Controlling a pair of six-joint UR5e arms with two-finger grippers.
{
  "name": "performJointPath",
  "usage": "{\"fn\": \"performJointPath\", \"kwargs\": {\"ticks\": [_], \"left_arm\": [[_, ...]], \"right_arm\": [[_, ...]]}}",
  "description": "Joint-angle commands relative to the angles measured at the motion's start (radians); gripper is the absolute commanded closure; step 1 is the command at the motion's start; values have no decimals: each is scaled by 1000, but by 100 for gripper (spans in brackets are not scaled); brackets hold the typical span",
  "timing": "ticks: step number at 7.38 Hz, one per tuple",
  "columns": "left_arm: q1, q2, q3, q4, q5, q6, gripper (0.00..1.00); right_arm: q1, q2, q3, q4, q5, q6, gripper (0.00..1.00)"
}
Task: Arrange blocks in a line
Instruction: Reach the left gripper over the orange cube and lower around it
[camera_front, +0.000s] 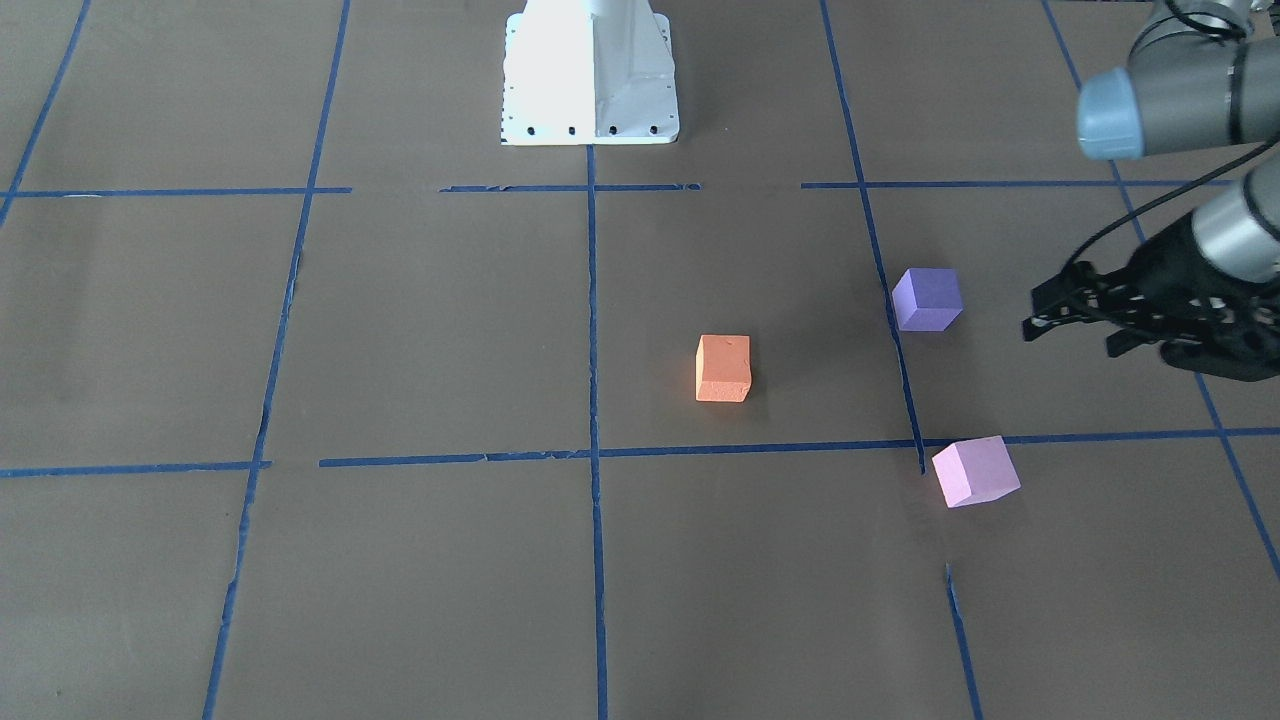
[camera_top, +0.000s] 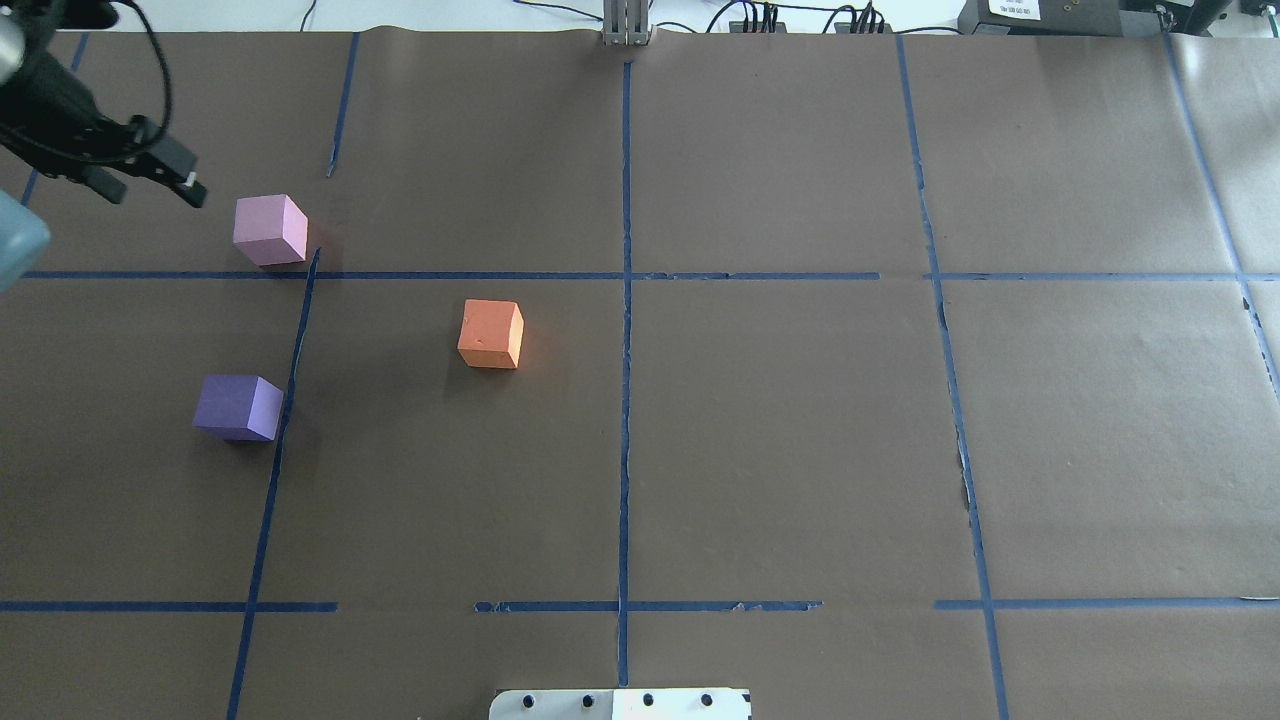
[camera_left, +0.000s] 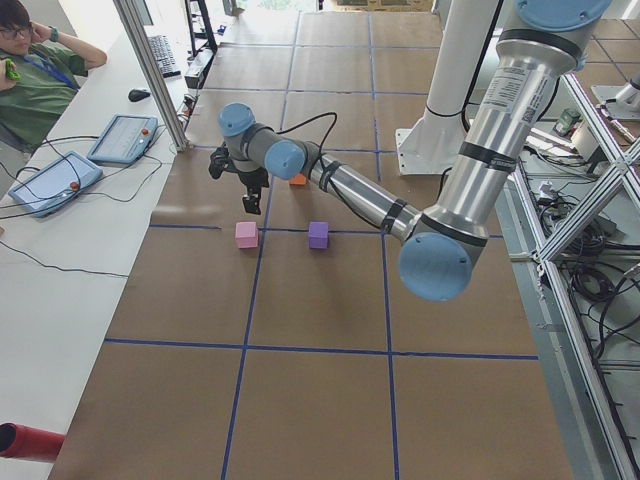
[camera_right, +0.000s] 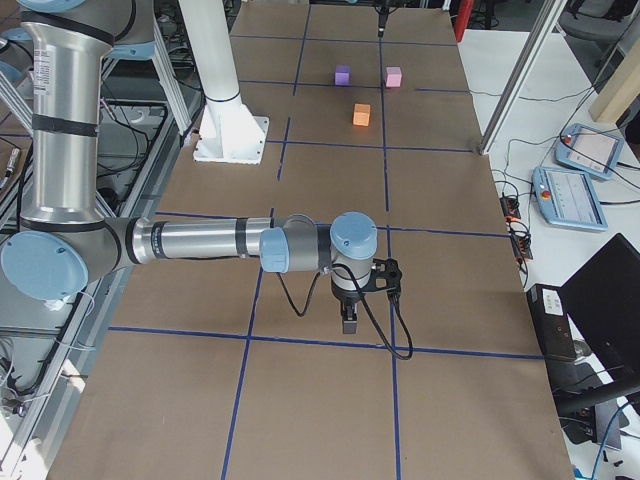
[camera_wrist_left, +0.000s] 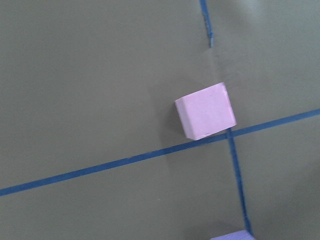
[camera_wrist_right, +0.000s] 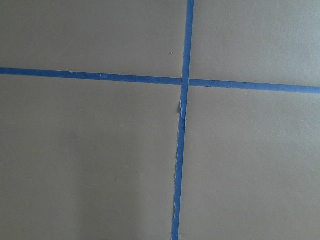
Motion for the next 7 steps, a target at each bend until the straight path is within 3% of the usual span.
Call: {"fn": "performJointPath", "kwargs": {"ticks": [1, 2, 3, 7], "left_arm": [[236, -152, 59, -169, 144, -441, 0], [313, -183, 118, -289, 260, -564, 0], [358, -231, 173, -304, 337, -596, 0], [455, -254, 238, -306, 470, -599, 0]], "right_arm": [[0, 0, 0, 0, 0, 0, 0], [0, 0, 0, 0, 0, 0, 0], [0, 0, 0, 0, 0, 0, 0], [0, 0, 0, 0, 0, 0, 0]]}}
